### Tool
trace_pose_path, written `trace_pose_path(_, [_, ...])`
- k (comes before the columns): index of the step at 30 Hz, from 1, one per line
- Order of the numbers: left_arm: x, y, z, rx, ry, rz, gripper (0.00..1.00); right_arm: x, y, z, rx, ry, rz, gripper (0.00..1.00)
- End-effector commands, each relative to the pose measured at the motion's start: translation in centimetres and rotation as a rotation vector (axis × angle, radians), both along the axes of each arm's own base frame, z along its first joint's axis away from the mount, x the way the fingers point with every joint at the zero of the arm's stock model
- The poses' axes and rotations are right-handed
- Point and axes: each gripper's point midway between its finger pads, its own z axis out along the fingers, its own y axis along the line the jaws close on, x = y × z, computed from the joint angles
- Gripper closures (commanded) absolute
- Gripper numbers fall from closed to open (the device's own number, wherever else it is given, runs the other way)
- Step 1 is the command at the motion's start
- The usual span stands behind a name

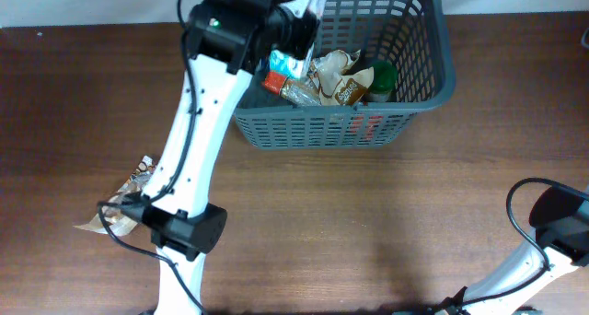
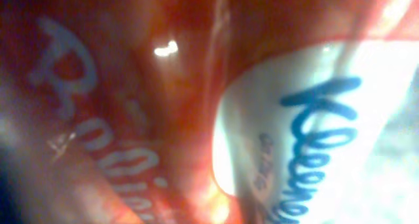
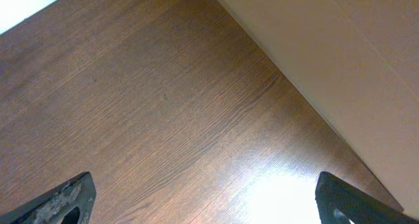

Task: Pack container
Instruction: 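Lift the tissue pack with the left gripper and carry it over the basket, then drop the tissue pack into the basket and open the left gripper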

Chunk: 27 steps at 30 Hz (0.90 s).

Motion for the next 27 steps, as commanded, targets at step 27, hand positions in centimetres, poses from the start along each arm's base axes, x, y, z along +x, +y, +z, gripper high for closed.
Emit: trace_pose_path(27, [0.4, 0.1, -14.4, 0.204, 0.279, -0.097, 0.60, -0.3, 0.0, 0.4, -0.007, -0.008, -0.020, 0.01])
